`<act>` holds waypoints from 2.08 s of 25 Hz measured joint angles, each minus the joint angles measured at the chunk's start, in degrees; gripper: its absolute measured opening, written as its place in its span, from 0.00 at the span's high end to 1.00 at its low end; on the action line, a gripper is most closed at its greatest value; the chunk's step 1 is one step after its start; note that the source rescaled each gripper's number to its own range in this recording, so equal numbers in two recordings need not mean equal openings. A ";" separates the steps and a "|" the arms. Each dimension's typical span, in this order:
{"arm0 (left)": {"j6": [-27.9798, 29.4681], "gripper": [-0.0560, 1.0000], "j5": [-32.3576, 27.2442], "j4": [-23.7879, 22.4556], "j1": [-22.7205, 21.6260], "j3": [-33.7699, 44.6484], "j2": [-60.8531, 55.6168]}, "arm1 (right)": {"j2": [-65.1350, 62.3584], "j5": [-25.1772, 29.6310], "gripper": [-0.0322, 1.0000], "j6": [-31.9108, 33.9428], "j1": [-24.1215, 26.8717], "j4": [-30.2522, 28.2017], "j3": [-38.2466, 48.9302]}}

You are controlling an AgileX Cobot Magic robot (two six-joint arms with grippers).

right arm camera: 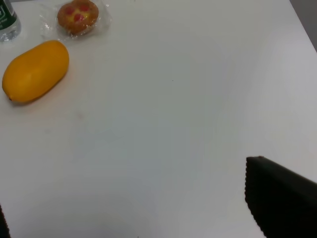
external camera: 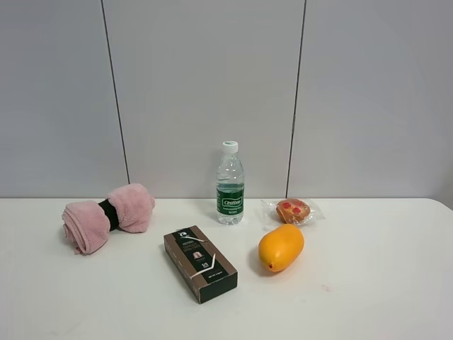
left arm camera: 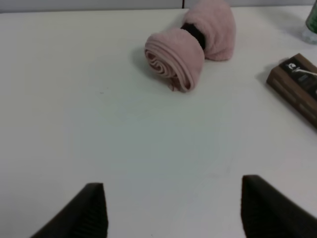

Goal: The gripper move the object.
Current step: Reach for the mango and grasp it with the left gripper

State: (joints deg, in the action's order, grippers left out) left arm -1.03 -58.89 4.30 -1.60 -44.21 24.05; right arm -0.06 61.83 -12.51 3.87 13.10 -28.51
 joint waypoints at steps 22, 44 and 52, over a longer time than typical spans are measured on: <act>-5.53 0.69 6.13 0.61 3.90 -25.93 57.63 | 0.00 0.00 0.00 0.00 0.00 0.00 0.00; -10.13 0.13 -0.66 1.49 35.46 -66.79 91.66 | 0.00 0.00 0.00 0.00 0.00 0.00 0.00; -7.87 0.13 -6.80 1.78 38.46 -83.06 109.17 | 0.00 0.00 0.00 0.00 0.00 0.00 0.00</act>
State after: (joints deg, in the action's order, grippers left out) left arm -8.90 -65.69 6.08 36.85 -127.27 133.22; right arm -0.06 61.83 -12.51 3.87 13.10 -28.51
